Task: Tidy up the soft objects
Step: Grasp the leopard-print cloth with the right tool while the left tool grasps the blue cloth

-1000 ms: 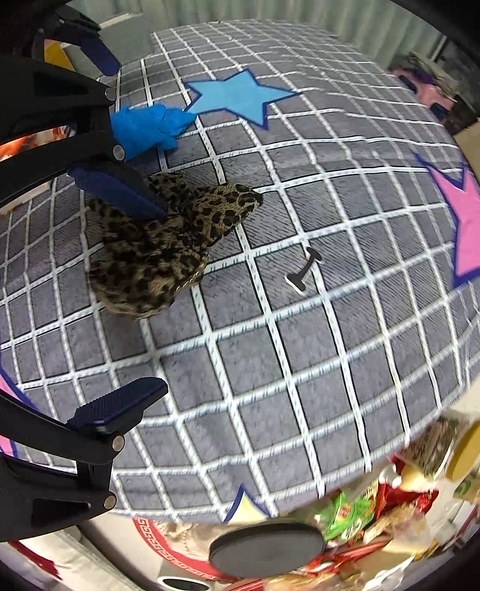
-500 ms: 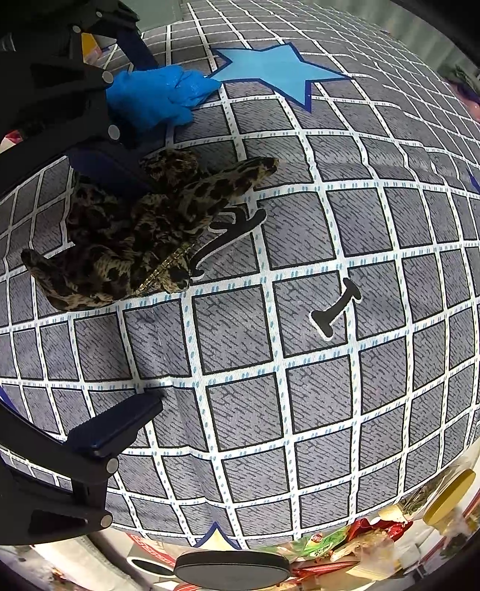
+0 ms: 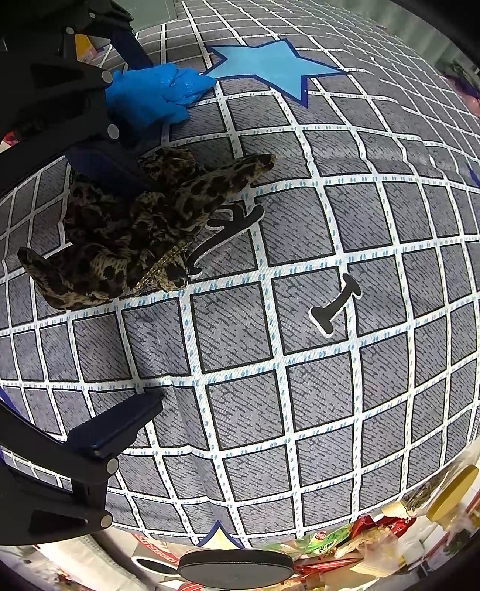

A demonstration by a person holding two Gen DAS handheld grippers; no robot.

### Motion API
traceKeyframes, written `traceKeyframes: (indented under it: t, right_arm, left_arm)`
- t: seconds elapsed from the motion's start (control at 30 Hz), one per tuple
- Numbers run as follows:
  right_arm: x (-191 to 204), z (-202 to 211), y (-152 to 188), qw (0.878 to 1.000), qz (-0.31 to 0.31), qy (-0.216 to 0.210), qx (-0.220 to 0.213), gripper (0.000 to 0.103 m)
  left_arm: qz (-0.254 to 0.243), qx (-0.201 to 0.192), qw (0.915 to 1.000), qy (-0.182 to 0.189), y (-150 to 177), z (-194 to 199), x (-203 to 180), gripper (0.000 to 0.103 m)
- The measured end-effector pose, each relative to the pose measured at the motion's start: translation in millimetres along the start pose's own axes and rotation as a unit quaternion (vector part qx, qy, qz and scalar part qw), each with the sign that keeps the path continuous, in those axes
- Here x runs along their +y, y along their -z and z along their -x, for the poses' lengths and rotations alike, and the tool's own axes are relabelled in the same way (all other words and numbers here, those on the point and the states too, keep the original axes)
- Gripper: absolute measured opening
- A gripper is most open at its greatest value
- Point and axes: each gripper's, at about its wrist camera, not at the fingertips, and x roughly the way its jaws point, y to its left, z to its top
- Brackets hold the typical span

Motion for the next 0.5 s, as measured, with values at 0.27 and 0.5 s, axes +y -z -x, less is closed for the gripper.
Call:
traceKeyframes:
  t: [0.27,0.5]
  right_arm:
    - [-4.8,10.1,12.8,1.000,-0.007,0.002,-0.014,0.103]
    - [-3.7,10.6,15.0,1.000,-0.010,0.006,0.002,0.102]
  left_arm:
    - [0.001,-0.009,1.0000,0.000,3.2,0.9,0.4,0.103]
    - [-0.013,0.019,0.9997,0.002,-3.0,-0.5,-3.5,0.102]
